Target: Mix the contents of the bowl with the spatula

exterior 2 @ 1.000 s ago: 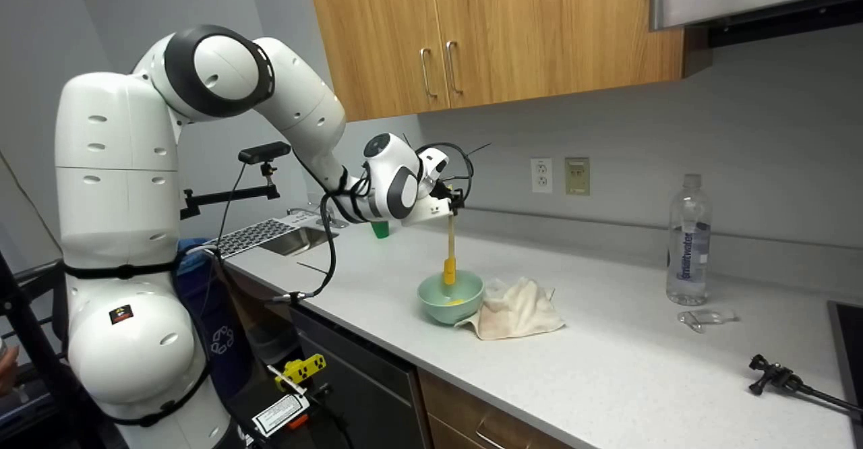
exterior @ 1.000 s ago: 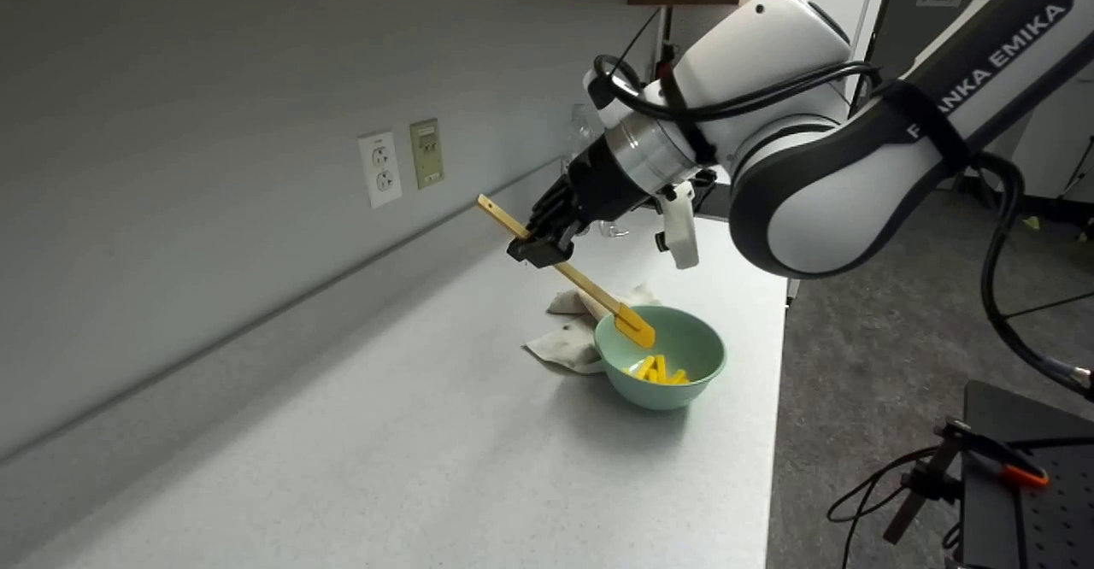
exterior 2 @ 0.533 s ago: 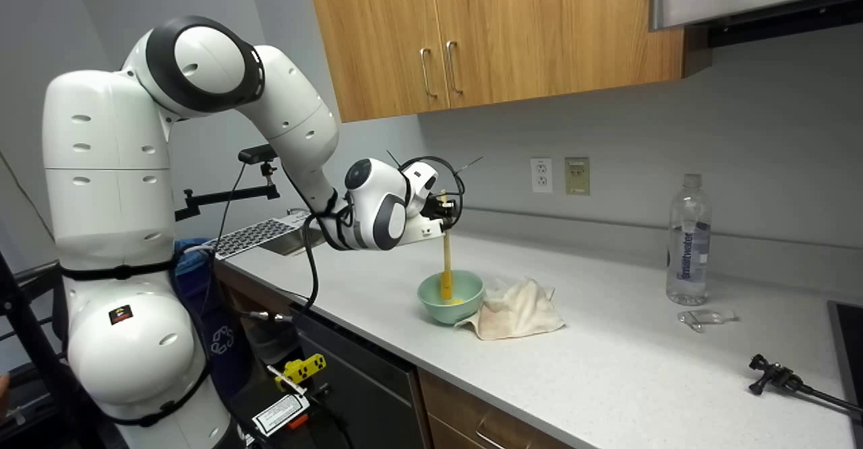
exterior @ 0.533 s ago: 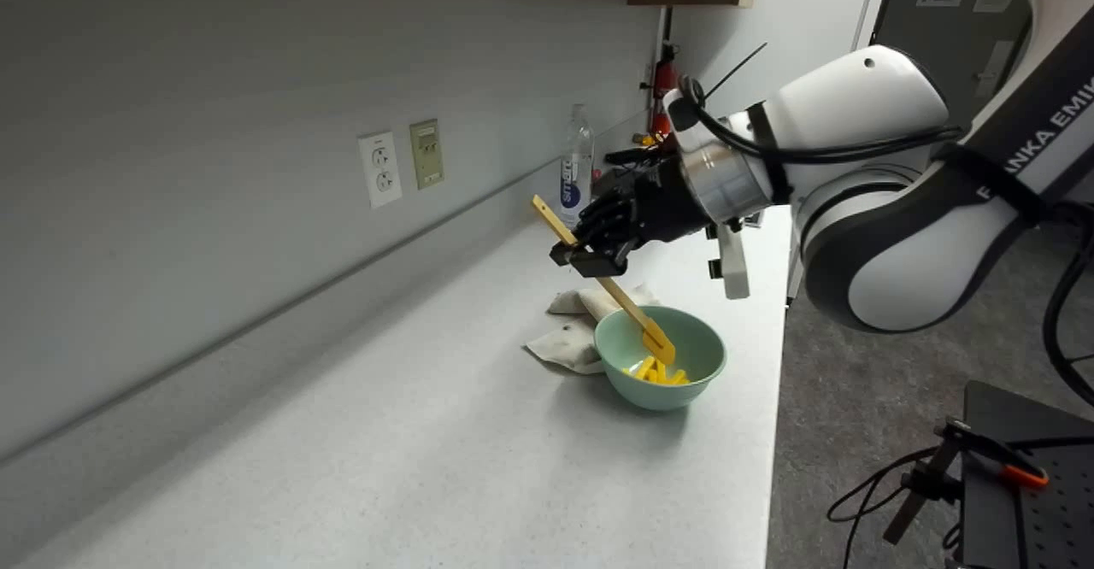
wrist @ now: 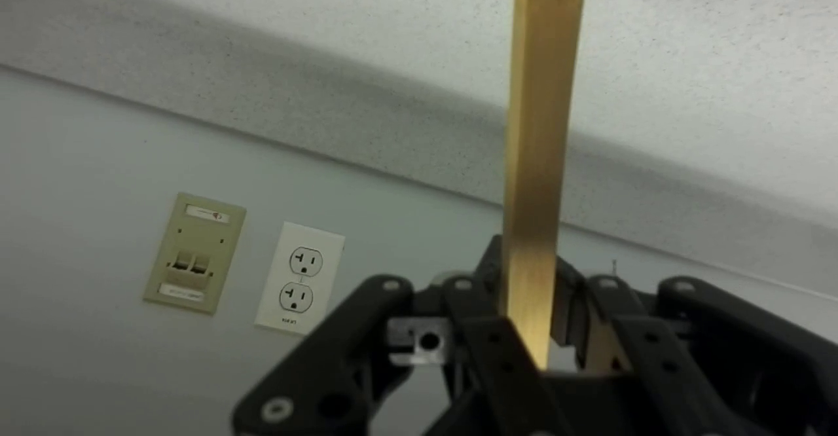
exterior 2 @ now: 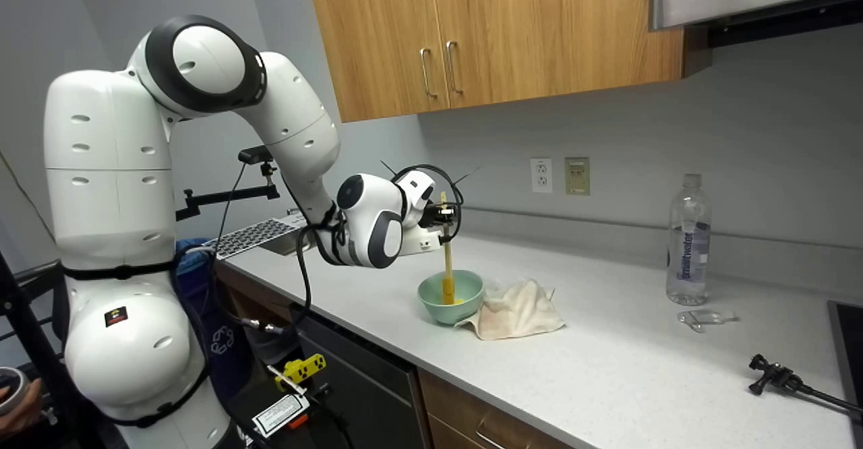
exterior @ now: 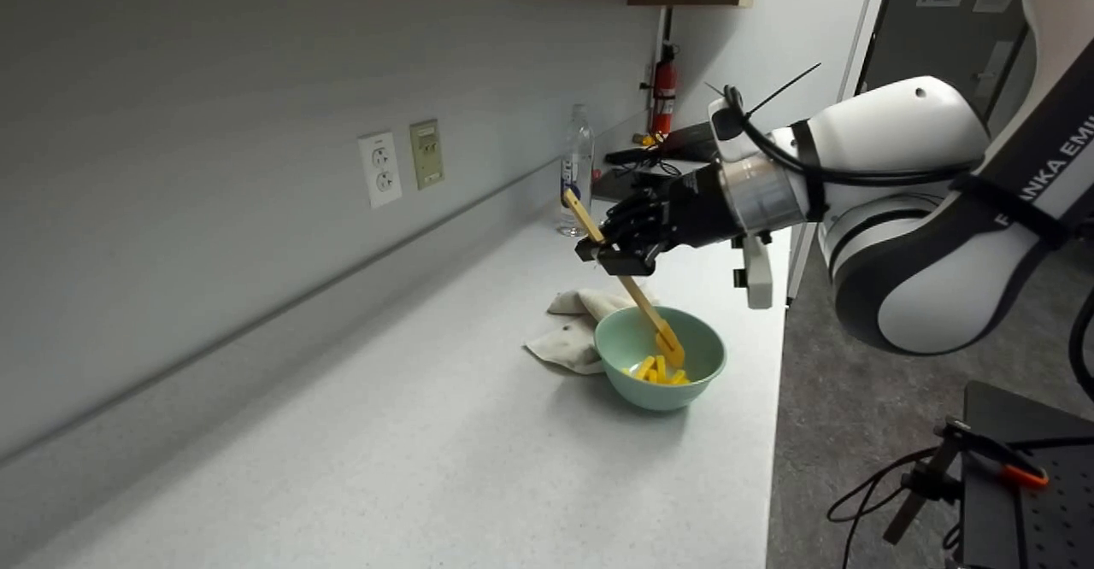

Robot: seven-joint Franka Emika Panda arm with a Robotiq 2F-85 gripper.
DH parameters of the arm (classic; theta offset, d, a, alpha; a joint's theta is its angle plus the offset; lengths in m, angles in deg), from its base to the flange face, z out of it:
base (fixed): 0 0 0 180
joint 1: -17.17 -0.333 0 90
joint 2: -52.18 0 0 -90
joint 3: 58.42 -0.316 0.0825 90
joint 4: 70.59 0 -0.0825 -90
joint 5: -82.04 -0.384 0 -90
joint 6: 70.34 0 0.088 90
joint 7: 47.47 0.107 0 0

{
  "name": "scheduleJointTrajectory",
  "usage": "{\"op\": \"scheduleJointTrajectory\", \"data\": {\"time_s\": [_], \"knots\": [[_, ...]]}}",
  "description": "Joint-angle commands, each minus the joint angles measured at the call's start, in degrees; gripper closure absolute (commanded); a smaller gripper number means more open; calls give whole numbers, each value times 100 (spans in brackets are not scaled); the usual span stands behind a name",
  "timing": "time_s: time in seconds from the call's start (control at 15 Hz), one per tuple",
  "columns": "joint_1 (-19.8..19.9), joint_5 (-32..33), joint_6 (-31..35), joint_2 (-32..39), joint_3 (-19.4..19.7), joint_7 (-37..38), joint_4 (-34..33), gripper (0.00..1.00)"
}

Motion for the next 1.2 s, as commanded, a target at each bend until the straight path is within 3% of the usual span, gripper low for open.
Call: {"op": "scheduleJointTrajectory", "data": {"time_s": [0.0,1.13], "knots": [[187,136,338,144,25,-28,-27,98],[232,-47,512,1050,39,139,-1038,98]]}}
